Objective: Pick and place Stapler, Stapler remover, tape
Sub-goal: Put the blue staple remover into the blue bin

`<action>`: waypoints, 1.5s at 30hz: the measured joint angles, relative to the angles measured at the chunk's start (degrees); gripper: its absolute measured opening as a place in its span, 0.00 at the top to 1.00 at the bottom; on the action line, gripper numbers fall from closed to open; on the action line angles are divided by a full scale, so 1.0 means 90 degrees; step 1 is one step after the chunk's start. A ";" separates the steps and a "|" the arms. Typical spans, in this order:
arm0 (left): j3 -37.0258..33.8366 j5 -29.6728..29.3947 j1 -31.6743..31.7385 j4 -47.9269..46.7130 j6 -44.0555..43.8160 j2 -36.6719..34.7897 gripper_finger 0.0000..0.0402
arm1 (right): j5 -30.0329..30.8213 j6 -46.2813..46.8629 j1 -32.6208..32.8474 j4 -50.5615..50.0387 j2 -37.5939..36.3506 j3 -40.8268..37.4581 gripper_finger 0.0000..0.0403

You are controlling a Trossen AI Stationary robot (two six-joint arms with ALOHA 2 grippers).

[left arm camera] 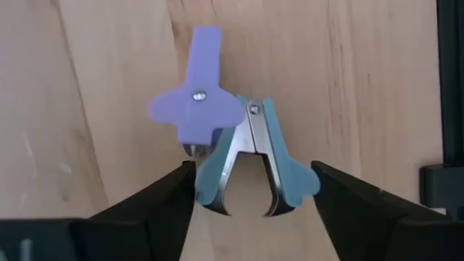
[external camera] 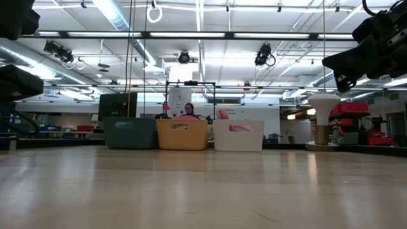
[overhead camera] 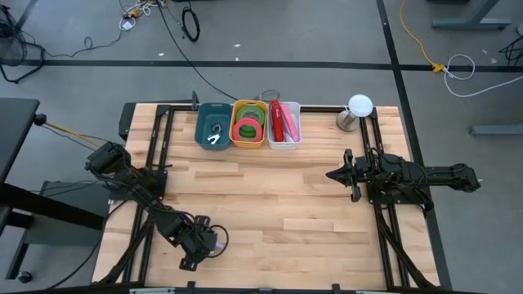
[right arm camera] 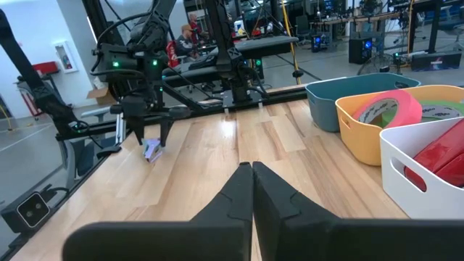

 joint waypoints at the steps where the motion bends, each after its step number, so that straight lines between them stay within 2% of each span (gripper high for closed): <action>1: 0.0000 0.0047 0.0002 0.0000 0.0005 0.0000 0.35 | 0.0002 0.0000 0.0000 0.0000 -0.0002 -0.0001 0.98; 10: 0.0002 0.0270 0.0000 0.0010 0.0000 -0.0002 0.51 | 0.0002 0.0000 0.0000 0.0000 0.0000 0.0000 0.98; 15: 0.0007 0.0313 0.0002 0.0012 -0.0028 -0.0002 0.57 | 0.0001 0.0000 0.0000 0.0000 0.0001 0.0000 0.98; 30: 0.0431 0.0908 0.0002 -0.0734 -0.0160 -0.0010 0.65 | 0.0001 0.0000 0.0001 0.0000 0.0000 -0.0001 0.98; 41: 0.1312 0.0986 0.0164 -0.1747 -0.0121 -0.0010 0.66 | 0.0002 0.0000 -0.0001 0.0000 0.0001 0.0000 0.98; 45: 0.1671 0.0983 0.0340 -0.2011 0.0294 -0.0012 0.66 | 0.0001 0.0000 0.0000 0.0000 -0.0001 -0.0002 0.98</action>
